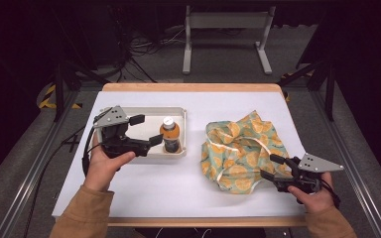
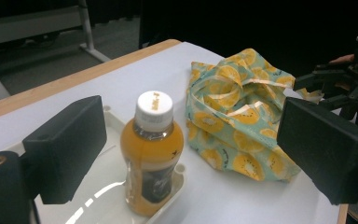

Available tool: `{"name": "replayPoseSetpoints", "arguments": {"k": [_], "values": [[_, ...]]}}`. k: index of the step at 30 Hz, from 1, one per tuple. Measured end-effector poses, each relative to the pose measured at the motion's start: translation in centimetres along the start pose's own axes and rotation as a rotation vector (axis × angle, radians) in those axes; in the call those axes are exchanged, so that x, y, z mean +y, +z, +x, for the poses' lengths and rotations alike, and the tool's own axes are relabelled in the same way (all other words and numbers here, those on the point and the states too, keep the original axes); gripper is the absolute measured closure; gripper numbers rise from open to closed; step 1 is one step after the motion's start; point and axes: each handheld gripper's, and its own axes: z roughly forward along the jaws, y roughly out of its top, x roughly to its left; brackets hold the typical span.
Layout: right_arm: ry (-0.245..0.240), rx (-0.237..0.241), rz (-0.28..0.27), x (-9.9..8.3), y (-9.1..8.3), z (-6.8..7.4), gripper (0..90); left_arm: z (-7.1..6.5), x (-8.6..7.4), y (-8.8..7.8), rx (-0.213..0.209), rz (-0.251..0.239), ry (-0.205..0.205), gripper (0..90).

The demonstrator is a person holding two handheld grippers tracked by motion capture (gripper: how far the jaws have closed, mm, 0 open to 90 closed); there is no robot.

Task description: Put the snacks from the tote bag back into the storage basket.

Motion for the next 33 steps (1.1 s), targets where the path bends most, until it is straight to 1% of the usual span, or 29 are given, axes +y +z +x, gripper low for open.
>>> {"name": "replayPoseSetpoints", "arguments": {"k": [2, 5, 7, 9, 10, 13, 16, 17, 18, 23, 25, 27, 29, 30, 31, 33], "values": [[-0.001, -0.002, 0.001, 0.0, 0.0, 0.0, 29.7, 0.1, -0.4, -0.6, -0.002, -0.002, -0.003, 9.0], [-0.001, -0.001, -0.002, 0.0, -0.1, 0.1, 29.6, 0.1, -1.1, -1.5, 0.003, -0.001, 0.017, 9.0], [0.000, -0.002, -0.001, -0.1, -0.2, 0.1, 29.4, 0.1, -1.3, -1.7, 0.000, 0.000, 0.017, 9.0], [0.000, -0.004, 0.000, -0.1, -0.2, 0.1, 29.2, 0.1, -2.1, -2.5, 0.009, 0.012, 0.025, 8.9], [0.000, -0.004, 0.000, -0.1, -0.2, 0.1, 29.2, 0.1, -2.1, -2.5, 0.009, 0.012, 0.025, 8.9], [0.001, -0.005, 0.001, -0.1, -0.2, 0.1, 28.9, 0.4, -3.1, -3.6, 0.018, 0.018, 0.029, 8.8], [0.001, -0.004, 0.004, -0.2, -0.2, 0.1, 28.6, 0.7, -3.9, -4.3, 0.018, 0.011, 0.019, 8.8], [0.001, -0.002, 0.006, -0.2, -0.2, 0.1, 28.5, 0.8, -4.1, -4.4, 0.019, 0.014, 0.021, 8.8], [0.001, -0.001, 0.005, -0.3, -0.1, 0.1, 28.5, 0.9, -4.4, -4.6, 0.020, 0.015, 0.015, 8.8], [0.001, -0.001, 0.004, -0.3, -0.1, 0.2, 28.2, 1.3, -5.7, -5.2, 0.018, 0.006, 0.001, 8.8], [-0.001, -0.001, 0.007, -0.3, -0.1, 0.2, 28.1, 1.5, -6.3, -5.3, 0.011, 0.000, -0.004, 8.8], [-0.001, -0.001, 0.006, -0.4, -0.1, 0.1, 27.9, 1.6, -6.9, -5.2, 0.012, 0.010, -0.001, 8.9], [-0.004, -0.001, 0.003, -0.4, -0.2, 0.1, 27.7, 1.7, -7.4, -5.1, 0.030, 0.027, -0.008, 8.9], [-0.005, 0.001, 0.002, -0.4, -0.2, 0.1, 27.6, 1.7, -7.4, -5.1, 0.030, 0.027, -0.008, 9.0], [-0.005, 0.001, 0.002, -0.4, -0.2, 0.1, 27.6, 1.9, -7.7, -5.0, 0.046, 0.028, -0.007, 9.0], [-0.008, 0.001, 0.003, -0.5, -0.2, 0.1, 27.5, 2.0, -8.2, -4.7, 0.034, 0.014, -0.032, 9.3]]}}
